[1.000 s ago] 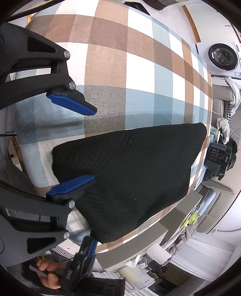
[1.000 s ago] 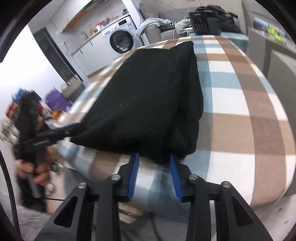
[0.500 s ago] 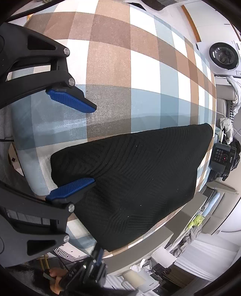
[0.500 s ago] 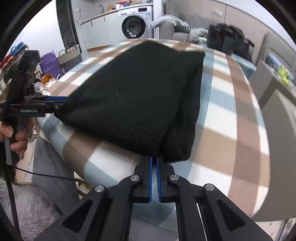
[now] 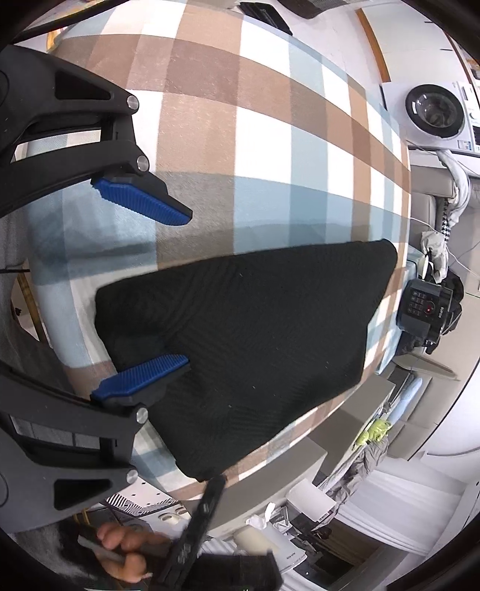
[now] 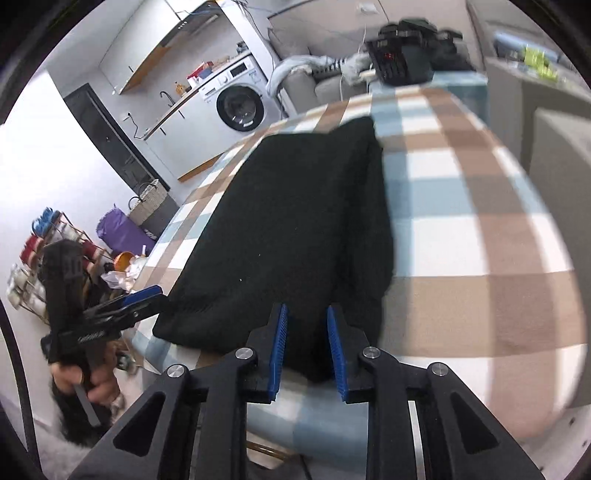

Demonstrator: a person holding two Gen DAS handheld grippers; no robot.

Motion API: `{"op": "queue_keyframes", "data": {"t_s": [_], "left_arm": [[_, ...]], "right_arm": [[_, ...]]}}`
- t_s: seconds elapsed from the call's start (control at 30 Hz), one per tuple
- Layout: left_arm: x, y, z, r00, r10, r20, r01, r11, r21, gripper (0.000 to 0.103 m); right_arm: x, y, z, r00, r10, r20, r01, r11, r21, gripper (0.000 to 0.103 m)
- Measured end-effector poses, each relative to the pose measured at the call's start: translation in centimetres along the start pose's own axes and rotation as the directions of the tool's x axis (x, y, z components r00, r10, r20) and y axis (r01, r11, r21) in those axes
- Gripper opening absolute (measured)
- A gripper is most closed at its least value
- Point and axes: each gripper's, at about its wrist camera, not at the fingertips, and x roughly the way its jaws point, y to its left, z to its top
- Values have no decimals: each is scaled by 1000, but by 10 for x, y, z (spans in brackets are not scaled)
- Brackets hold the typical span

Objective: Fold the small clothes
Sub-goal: 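Pinch the sweater's end with the right tool and release it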

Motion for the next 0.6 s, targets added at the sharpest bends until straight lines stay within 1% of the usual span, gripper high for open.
{"op": "queue_keyframes", "data": {"t_s": [0.07,0.1,0.13,0.2,0.23,0.27,0.3,0.37,0.4,0.5,0.53,0.57,0.6], "left_arm": [[1,-4,2,1000,-13,3,13,1000,1,70],[1,-7,2,1000,-21,3,21,1000,2,70],[2,-10,3,1000,-27,3,27,1000,4,70],[4,-17,3,999,-38,1,38,999,19,70],[5,-21,3,999,-44,2,44,999,28,70],[6,-25,4,999,-53,3,53,998,36,70],[8,-29,4,998,-60,1,60,997,43,70],[12,-35,4,998,-61,2,61,997,56,70],[14,-37,5,998,-61,1,60,996,62,70],[16,-43,6,998,-58,-3,58,995,76,70],[15,-44,7,998,-60,-2,59,995,80,70],[13,-44,7,998,-61,2,60,995,84,70],[11,-44,8,998,-62,8,61,994,86,70]], "right_arm": [[12,1,3,1000,21,-19,-21,1000,5,23],[13,5,5,1000,16,-6,-16,1000,-18,13],[11,11,7,1000,16,-3,-17,998,-58,9],[0,28,12,1000,-4,13,6,986,-169,9],[-2,29,13,1000,-7,5,8,984,-181,9],[0,28,14,999,-47,-7,45,981,-190,9],[5,24,11,996,-87,-31,79,979,-188,9],[17,14,5,988,-135,-71,121,978,-172,8],[20,9,3,989,-123,-80,110,982,-150,8],[15,3,1,993,-108,-56,101,989,-109,10],[12,-1,2,994,-94,-49,90,992,-85,14],[6,-5,1,997,-74,-33,72,996,-53,16],[1,-6,0,997,-69,-20,68,997,-43,18]]}}
